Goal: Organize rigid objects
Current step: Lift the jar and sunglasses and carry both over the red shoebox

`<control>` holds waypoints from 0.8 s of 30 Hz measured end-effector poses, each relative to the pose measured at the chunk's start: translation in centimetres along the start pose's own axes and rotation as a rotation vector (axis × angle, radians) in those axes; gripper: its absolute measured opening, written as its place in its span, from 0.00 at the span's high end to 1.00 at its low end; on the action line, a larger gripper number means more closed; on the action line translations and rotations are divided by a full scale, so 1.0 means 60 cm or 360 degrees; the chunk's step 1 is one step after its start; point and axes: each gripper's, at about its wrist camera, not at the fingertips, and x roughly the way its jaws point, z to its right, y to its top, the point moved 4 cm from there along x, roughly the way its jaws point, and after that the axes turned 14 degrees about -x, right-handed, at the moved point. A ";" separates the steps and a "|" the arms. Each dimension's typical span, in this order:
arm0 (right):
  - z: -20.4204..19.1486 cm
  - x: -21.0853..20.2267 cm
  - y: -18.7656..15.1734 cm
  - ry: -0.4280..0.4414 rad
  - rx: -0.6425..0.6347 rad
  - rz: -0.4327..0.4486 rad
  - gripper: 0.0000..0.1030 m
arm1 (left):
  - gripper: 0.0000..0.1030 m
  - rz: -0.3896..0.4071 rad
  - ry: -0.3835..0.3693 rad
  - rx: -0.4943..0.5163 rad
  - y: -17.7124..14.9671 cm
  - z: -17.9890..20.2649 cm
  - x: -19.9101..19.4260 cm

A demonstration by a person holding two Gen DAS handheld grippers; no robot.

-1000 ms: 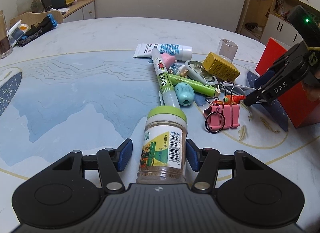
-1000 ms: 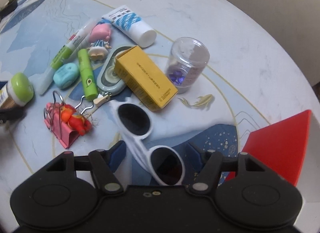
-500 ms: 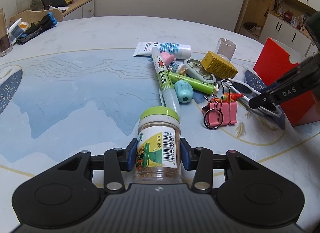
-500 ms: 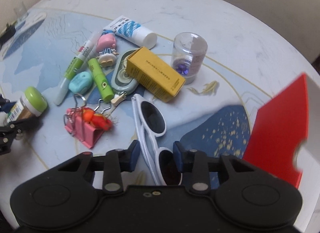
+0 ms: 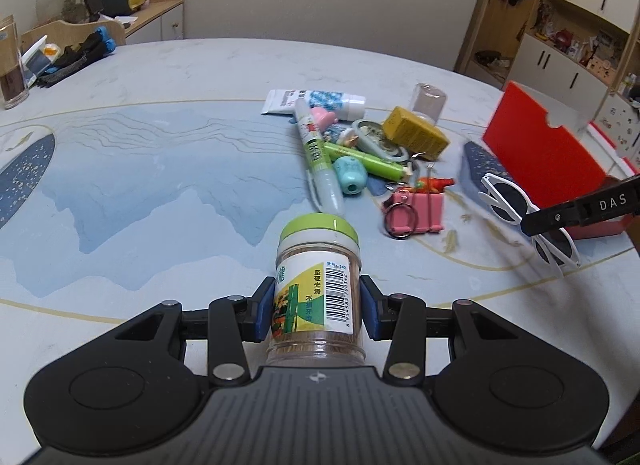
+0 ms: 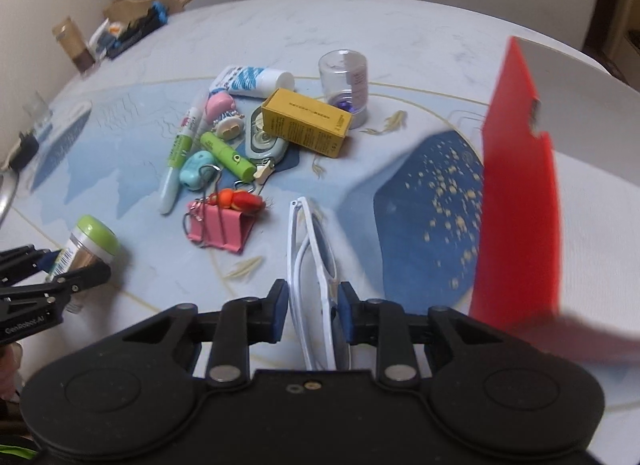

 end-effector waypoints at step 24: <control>0.156 -0.222 -0.039 -0.0264 0.0313 0.0439 0.75 | 0.59 0.0085 -0.0326 0.0323 0.075 0.319 -0.004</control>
